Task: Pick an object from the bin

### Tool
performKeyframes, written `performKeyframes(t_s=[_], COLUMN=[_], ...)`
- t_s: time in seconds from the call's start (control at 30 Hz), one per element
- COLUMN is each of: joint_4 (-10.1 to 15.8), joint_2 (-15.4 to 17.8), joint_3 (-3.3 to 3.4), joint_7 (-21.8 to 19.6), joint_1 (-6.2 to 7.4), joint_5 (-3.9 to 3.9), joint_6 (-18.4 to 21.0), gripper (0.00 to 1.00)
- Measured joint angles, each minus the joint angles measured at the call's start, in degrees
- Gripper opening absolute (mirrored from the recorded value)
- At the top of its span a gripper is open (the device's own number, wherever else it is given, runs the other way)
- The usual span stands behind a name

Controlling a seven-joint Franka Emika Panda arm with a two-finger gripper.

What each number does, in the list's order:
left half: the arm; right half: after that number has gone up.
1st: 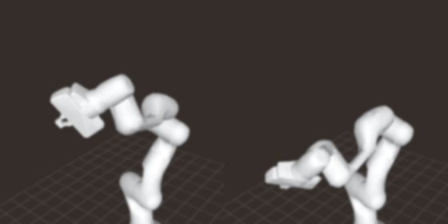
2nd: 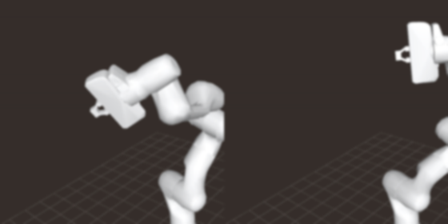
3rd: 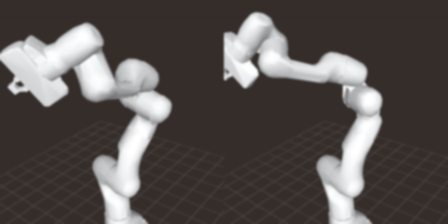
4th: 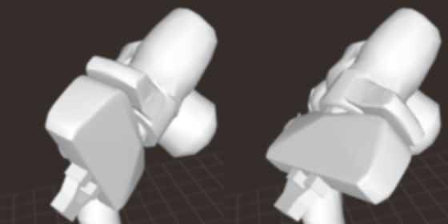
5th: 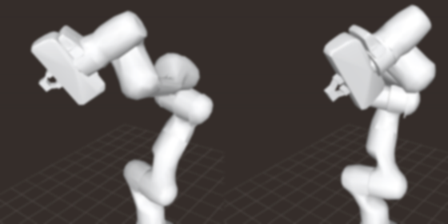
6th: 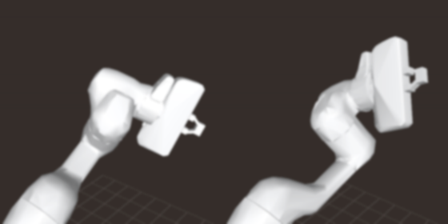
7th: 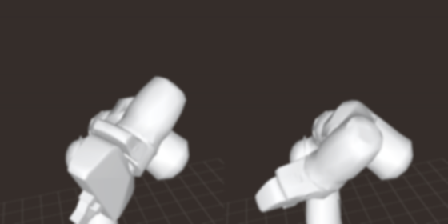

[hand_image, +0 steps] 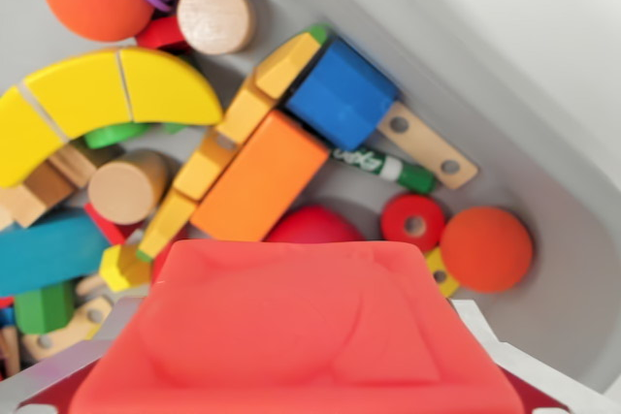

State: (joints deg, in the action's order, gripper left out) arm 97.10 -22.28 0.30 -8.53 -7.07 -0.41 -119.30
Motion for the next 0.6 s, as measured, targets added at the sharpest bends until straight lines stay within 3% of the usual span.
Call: performKeyframes(t_s=[0.6], joint_4=[-5.3], joint_2=[2.5], joint_3=[0.02], joint_7=[0.0], joint_1=[0.00], joint_5=[0.00], joint_6=[7.8], gripper=[0.00])
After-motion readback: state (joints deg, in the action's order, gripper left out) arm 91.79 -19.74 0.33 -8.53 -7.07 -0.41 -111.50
